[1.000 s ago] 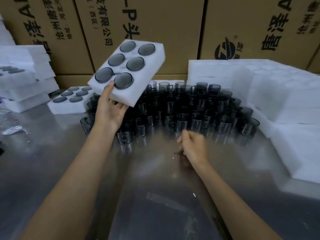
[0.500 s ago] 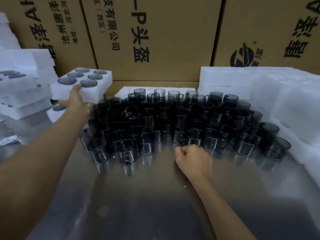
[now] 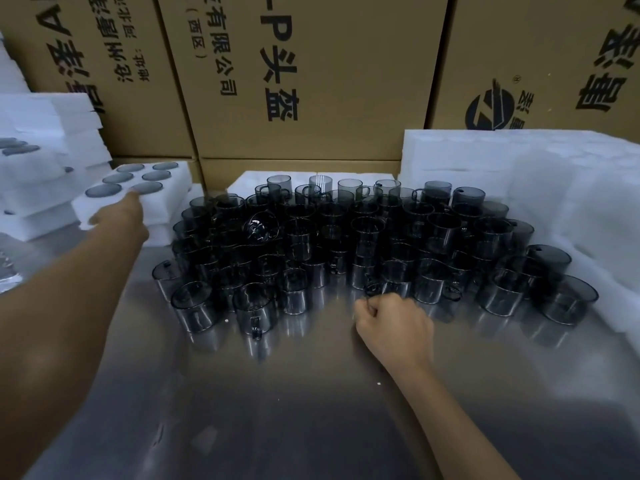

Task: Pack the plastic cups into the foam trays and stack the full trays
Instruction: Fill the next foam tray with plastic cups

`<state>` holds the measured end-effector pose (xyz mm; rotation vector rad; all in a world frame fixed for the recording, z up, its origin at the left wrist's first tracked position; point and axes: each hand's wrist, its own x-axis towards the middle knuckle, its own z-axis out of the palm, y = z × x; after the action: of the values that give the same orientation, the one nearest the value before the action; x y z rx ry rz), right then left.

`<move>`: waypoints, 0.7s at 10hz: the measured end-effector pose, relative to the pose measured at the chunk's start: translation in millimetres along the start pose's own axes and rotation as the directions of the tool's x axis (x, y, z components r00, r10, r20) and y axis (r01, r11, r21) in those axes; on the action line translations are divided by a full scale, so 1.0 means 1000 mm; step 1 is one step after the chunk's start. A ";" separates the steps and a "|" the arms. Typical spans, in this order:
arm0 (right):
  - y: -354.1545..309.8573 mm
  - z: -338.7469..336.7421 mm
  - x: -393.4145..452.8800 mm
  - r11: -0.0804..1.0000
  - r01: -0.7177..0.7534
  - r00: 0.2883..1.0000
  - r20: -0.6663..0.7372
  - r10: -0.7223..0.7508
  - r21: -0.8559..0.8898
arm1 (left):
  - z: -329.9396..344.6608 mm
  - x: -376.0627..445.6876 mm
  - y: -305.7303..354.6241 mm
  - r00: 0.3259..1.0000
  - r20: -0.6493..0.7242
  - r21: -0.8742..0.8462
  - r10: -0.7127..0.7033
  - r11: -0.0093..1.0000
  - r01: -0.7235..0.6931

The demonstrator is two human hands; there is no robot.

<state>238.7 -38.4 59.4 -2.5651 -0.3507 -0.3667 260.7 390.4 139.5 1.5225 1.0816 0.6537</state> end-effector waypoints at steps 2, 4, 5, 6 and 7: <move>-0.001 0.000 -0.002 1.000 0.013 1.000 -0.008 -0.013 0.029 | -0.001 -0.044 0.006 0.971 -0.239 0.018 -0.020 1.000 0.025; -0.003 -0.001 -0.003 0.999 0.003 1.000 0.012 -0.003 0.033 | 0.026 -0.116 0.016 0.973 -0.232 -0.075 -0.001 0.997 -0.017; -0.006 -0.006 -0.008 1.000 0.010 0.998 0.055 -0.011 0.016 | 0.039 -0.161 0.027 0.968 -0.250 -0.118 0.018 0.992 -0.049; -0.011 -0.015 -0.017 1.000 0.012 0.994 0.113 -0.011 -0.001 | 0.058 -0.220 0.027 0.976 -0.183 -0.208 0.117 0.966 -0.155; -0.012 -0.025 -0.027 0.997 -0.008 0.977 0.212 -0.009 0.081 | 0.075 -0.281 0.010 0.963 -0.120 -0.216 0.243 0.940 -0.264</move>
<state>205.3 -46.4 76.7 -2.5290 -0.4344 -0.0757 207.0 106.7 172.4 1.4508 0.8488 1.0017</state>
